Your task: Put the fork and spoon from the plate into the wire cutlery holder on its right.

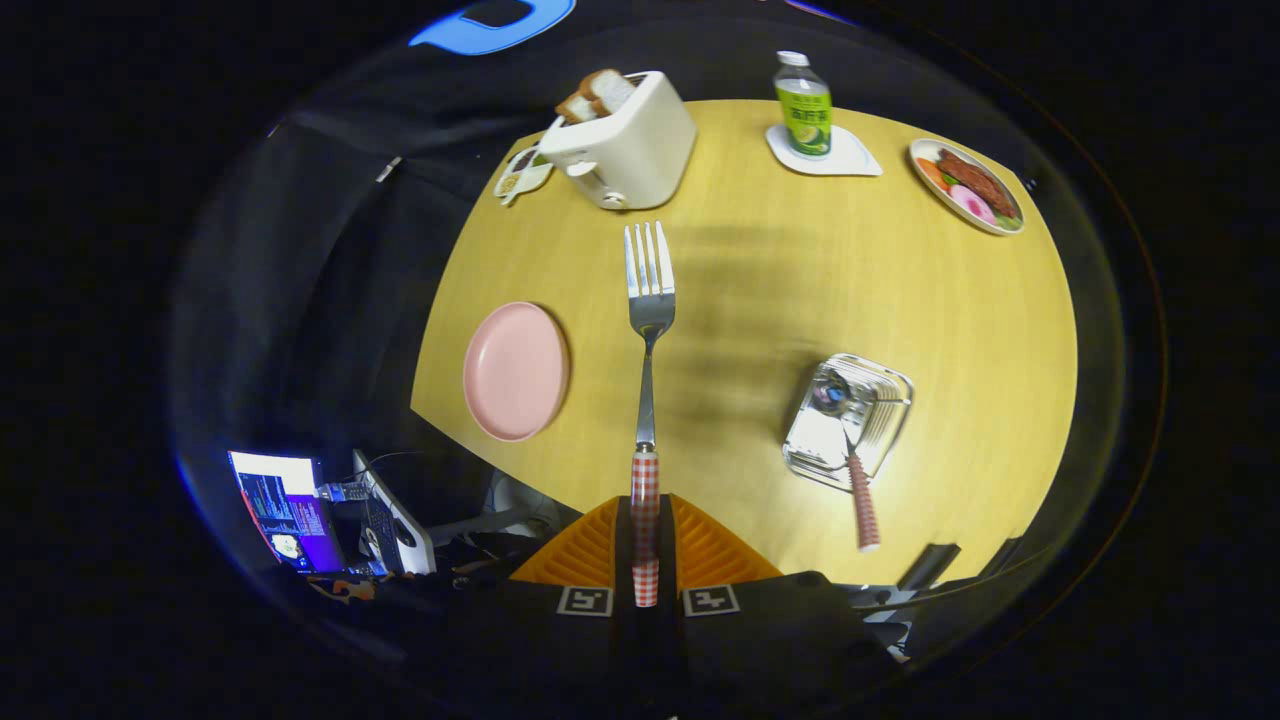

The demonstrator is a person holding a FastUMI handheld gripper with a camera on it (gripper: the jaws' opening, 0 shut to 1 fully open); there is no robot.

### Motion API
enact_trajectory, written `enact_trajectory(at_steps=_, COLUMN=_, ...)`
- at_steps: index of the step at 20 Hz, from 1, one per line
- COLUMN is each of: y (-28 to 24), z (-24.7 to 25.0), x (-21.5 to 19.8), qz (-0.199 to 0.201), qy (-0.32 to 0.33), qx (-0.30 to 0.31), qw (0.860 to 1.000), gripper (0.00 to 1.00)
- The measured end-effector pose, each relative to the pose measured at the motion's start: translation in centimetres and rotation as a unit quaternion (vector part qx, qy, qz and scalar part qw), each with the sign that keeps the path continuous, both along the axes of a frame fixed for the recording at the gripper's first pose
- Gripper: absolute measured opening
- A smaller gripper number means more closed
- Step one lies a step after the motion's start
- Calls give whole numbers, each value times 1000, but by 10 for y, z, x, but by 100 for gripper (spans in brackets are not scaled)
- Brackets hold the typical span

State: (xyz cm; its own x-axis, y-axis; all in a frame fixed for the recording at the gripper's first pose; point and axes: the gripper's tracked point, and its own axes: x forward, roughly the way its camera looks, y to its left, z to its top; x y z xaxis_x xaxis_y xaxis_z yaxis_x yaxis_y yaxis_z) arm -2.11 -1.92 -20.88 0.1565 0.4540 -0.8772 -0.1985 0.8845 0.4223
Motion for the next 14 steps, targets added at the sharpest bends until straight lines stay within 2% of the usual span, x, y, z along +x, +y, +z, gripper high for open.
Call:
enact_trajectory(at_steps=5, y=-73, z=-14, x=-21, qz=27, qy=71, qx=-68, qw=995, gripper=11)
enact_trajectory(at_steps=8, y=-96, z=-21, x=-39, qz=63, qy=129, qx=-96, qw=985, gripper=11)
enact_trajectory(at_steps=14, y=-115, z=-38, x=-40, qz=105, qy=226, qx=-135, qw=959, gripper=11)
